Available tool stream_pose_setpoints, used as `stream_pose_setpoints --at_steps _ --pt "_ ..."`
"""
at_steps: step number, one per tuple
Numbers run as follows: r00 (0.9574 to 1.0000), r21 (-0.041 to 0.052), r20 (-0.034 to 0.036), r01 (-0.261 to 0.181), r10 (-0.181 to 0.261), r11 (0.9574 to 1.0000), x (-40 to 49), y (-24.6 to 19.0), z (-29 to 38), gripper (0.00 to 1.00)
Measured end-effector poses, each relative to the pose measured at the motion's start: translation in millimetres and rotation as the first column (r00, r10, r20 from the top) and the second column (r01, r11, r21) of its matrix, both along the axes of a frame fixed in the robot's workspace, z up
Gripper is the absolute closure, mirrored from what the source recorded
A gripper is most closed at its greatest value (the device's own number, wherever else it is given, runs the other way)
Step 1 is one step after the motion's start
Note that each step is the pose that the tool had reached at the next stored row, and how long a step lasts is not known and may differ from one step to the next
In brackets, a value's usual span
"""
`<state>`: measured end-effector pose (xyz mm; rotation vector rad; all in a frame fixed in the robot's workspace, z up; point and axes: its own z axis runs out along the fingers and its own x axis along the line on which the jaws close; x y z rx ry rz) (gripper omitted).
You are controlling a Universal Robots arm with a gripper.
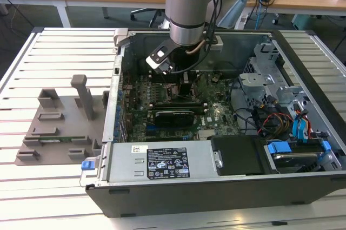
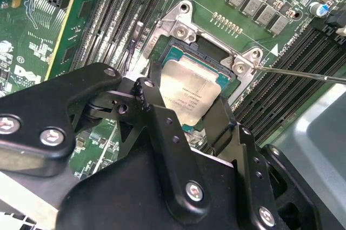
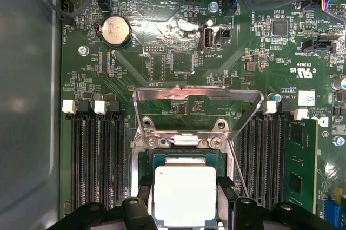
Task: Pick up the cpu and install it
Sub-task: 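Place the cpu into insertion slot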
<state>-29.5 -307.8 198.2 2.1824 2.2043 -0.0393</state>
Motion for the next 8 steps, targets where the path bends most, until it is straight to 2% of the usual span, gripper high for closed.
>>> stream_pose_setpoints --at_steps 5,6,7,8 --pt "1.0000 0.0000 0.0001 0.000 0.000 1.0000 0.1 0.0 -0.1 0.45" --pt "1.0000 0.0001 0.0000 0.000 0.000 1.0000 0.1 0.0 -0.2 0.44" --pt "1.0000 0.0000 0.0000 0.000 0.000 1.0000 0.2 0.0 -0.2 0.38" --pt "1.0000 0.0000 0.0000 0.000 0.000 1.0000 0.2 0.0 -0.2 0.38"
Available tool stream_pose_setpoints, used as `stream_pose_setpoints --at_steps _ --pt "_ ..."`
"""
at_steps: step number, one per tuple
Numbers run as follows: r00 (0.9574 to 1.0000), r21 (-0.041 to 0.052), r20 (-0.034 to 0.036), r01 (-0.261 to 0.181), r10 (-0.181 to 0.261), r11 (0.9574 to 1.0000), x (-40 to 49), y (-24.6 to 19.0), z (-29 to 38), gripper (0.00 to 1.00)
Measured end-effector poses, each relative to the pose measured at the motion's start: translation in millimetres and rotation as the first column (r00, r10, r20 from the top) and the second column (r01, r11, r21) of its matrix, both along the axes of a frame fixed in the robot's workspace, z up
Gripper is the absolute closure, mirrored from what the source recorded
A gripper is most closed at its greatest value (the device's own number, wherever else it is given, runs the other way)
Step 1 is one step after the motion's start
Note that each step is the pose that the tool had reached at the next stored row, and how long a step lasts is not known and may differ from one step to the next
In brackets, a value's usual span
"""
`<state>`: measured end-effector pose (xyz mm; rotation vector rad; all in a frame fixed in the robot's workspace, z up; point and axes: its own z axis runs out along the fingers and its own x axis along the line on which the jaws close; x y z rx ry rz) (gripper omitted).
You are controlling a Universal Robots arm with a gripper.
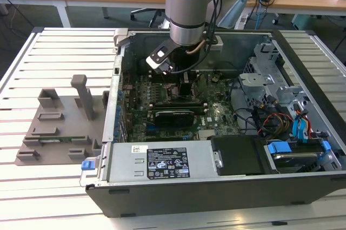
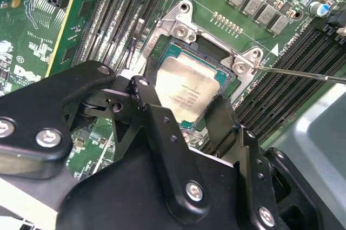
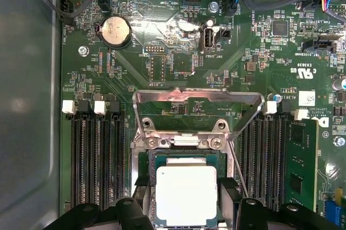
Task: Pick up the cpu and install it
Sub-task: 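Place the cpu into insertion slot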
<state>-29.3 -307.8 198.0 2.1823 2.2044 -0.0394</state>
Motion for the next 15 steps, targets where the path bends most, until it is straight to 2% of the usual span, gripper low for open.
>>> stream_pose_setpoints --at_steps 7,12,13,14,15 --pt "1.0000 0.0001 0.0003 0.000 0.000 1.0000 -1.0 2.7 0.0 0.38" --pt "1.0000 0.0011 0.0006 0.001 -0.001 1.0000 -1.0 -4.2 -0.1 0.38" --pt "1.0000 0.0050 0.0005 0.001 -0.001 1.0000 -0.9 -4.6 0.0 0.38" --pt "1.0000 0.0215 0.0001 0.001 -0.001 0.9998 -0.6 -4.6 0.0 0.38" --pt "1.0000 0.0331 0.0002 0.002 -0.002 0.9995 -0.6 -4.6 0.0 0.38"
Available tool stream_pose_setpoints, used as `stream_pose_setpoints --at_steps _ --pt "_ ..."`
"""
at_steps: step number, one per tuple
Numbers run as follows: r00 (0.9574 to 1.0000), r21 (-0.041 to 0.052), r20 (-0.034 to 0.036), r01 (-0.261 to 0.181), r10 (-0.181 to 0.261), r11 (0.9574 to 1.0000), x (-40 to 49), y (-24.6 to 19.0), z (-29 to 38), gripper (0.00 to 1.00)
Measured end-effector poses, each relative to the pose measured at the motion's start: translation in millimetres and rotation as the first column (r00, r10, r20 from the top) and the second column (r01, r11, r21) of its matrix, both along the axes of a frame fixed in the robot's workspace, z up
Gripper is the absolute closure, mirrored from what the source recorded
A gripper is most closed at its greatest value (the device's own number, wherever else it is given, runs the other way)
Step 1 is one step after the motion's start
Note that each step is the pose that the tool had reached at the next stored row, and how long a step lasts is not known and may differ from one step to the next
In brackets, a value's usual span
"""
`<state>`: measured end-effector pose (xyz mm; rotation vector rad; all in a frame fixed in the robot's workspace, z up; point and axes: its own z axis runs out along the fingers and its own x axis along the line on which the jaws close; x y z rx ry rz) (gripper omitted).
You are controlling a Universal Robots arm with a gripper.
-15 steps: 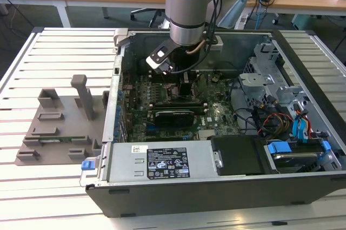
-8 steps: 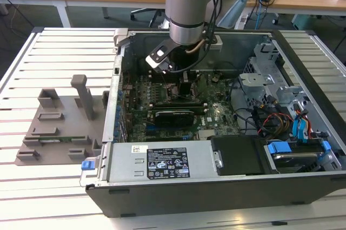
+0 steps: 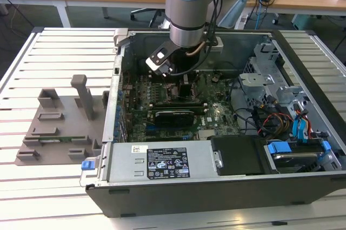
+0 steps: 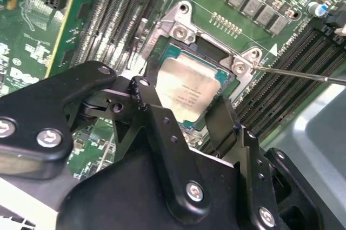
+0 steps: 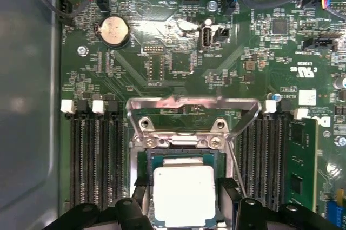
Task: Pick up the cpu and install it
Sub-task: 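Place the cpu into insertion slot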
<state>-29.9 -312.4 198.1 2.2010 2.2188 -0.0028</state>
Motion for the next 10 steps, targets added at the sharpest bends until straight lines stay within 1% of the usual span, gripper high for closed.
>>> stream_pose_setpoints --at_steps 1,3,8,9,10 --pt "1.0000 0.0069 -0.0001 0.000 0.000 1.0000 0.0 0.0 0.1 0.38" --pt "1.0000 0.0120 0.0000 0.001 -0.001 0.9999 0.0 0.0 0.1 0.38" --pt "1.0000 0.0121 0.0000 0.001 -0.001 0.9999 0.0 0.0 0.3 0.38" --pt "1.0000 0.0121 0.0000 0.001 -0.001 0.9999 0.0 0.0 4.4 0.38" --pt "1.0000 0.0121 0.0000 0.001 -0.001 0.9999 0.0 0.0 6.5 0.38"
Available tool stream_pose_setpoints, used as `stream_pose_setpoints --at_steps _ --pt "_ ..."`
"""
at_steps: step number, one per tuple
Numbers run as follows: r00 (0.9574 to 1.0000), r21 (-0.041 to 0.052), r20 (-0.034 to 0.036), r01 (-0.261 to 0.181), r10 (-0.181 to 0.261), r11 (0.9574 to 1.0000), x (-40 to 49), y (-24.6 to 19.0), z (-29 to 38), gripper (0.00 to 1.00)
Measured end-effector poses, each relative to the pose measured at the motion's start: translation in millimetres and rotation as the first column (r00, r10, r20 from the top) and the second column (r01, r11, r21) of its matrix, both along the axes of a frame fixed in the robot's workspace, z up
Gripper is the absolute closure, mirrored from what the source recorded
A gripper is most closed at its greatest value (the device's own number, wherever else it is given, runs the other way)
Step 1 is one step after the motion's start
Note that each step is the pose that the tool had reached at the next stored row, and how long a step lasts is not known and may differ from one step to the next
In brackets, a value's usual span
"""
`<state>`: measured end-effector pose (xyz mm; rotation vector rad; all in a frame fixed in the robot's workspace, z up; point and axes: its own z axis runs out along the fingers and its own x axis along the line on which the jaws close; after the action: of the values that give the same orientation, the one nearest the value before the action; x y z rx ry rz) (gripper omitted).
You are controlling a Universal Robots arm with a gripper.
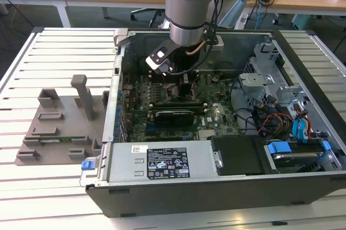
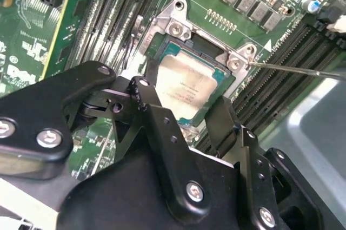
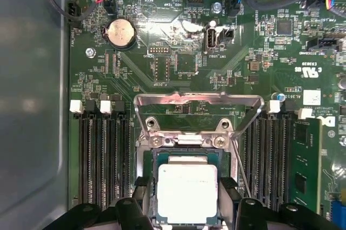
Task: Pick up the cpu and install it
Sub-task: 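Place the cpu into insertion slot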
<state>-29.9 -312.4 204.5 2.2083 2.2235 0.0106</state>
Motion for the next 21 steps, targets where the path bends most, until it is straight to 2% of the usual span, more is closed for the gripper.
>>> stream_pose_setpoints --at_steps 1,3,4,16,19,21 --pt "1.0000 0.0001 0.0001 0.000 0.000 1.0000 0.0 0.0 2.9 0.38" --pt "1.0000 0.0009 0.0000 0.000 0.000 1.0000 0.0 0.0 13.9 0.38" --pt "1.0000 0.0011 0.0001 0.000 0.000 1.0000 0.0 0.0 15.1 0.38" --pt "1.0000 0.0009 -0.0001 0.000 0.000 1.0000 0.0 0.0 14.9 0.38" --pt "1.0000 0.0008 -0.0001 0.000 0.000 1.0000 -0.1 2.4 14.9 0.38" --pt "1.0000 0.0009 -0.0001 0.000 0.000 1.0000 -0.1 5.1 14.9 0.53"
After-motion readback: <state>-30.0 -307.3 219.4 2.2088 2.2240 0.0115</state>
